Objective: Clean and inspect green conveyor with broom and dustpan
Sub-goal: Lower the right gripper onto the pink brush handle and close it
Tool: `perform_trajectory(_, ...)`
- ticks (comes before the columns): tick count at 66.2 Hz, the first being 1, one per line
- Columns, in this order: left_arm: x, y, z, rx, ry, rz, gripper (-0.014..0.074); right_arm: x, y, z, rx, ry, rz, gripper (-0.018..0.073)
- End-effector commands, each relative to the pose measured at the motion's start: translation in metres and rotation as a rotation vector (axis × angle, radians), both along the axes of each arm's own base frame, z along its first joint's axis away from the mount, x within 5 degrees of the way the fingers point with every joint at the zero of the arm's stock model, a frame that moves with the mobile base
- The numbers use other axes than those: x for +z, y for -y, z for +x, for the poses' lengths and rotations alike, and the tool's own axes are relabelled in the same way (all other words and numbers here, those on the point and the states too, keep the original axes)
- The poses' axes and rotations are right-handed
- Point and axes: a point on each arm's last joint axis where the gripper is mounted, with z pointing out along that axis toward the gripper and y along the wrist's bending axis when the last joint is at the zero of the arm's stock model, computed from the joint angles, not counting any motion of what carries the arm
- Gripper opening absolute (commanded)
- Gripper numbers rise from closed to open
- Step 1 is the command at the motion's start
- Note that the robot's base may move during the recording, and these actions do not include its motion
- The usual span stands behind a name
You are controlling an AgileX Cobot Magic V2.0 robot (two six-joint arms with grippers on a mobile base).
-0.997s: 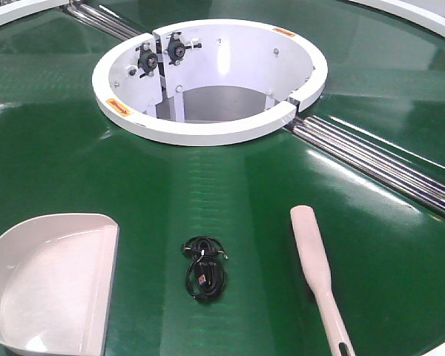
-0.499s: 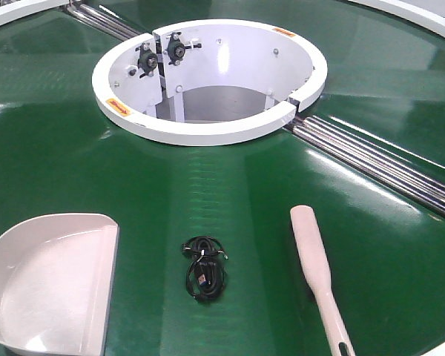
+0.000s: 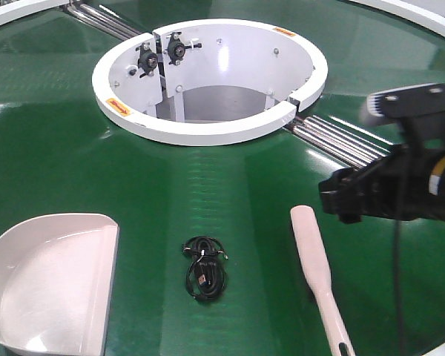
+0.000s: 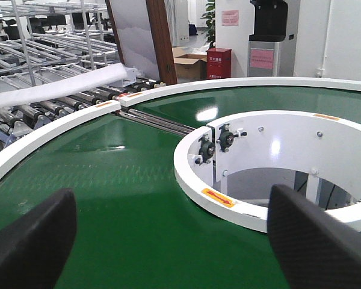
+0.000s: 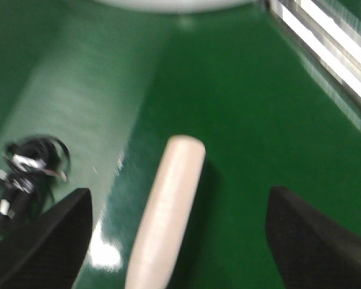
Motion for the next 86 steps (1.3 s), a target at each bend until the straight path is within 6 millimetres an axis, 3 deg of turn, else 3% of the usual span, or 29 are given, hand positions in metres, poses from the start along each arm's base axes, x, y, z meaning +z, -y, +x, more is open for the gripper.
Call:
perform_trajectory(1, 0.017, 0.001, -0.002, -0.007, 0.093, -0.01, 0.0591, 0.009, -0.007, 0.023, -0.027, -0.068, -0.044, 0.0563)
perform_trajectory(14, 0.014, 0.001, -0.002, -0.008, 0.06, -0.011, 0.0591, -0.016, -0.025, 0.07, -0.058, -0.277, -0.142, 0.0563)
perform_trajectory(26, 0.012, 0.001, -0.002, -0.008, 0.041, -0.011, 0.0591, -0.039, -0.036, 0.091, -0.063, -0.374, -0.162, 0.0563)
perform_trajectory(52, 0.012, 0.001, -0.002, -0.008, 0.034, -0.011, 0.0591, -0.081, -0.043, 0.105, -0.09, -0.508, -0.11, 0.0563)
perform_trajectory(65, 0.009, 0.001, -0.002, -0.009, 0.01, -0.011, 0.0591, -0.084, -0.027, 0.113, -0.133, -0.53, -0.04, 0.0563)
perform_trajectory(86, 0.009, 0.001, -0.002, -0.009, 0.011, -0.011, 0.0591, -0.084, -0.03, 0.113, -0.107, -0.52, -0.023, 0.0563)
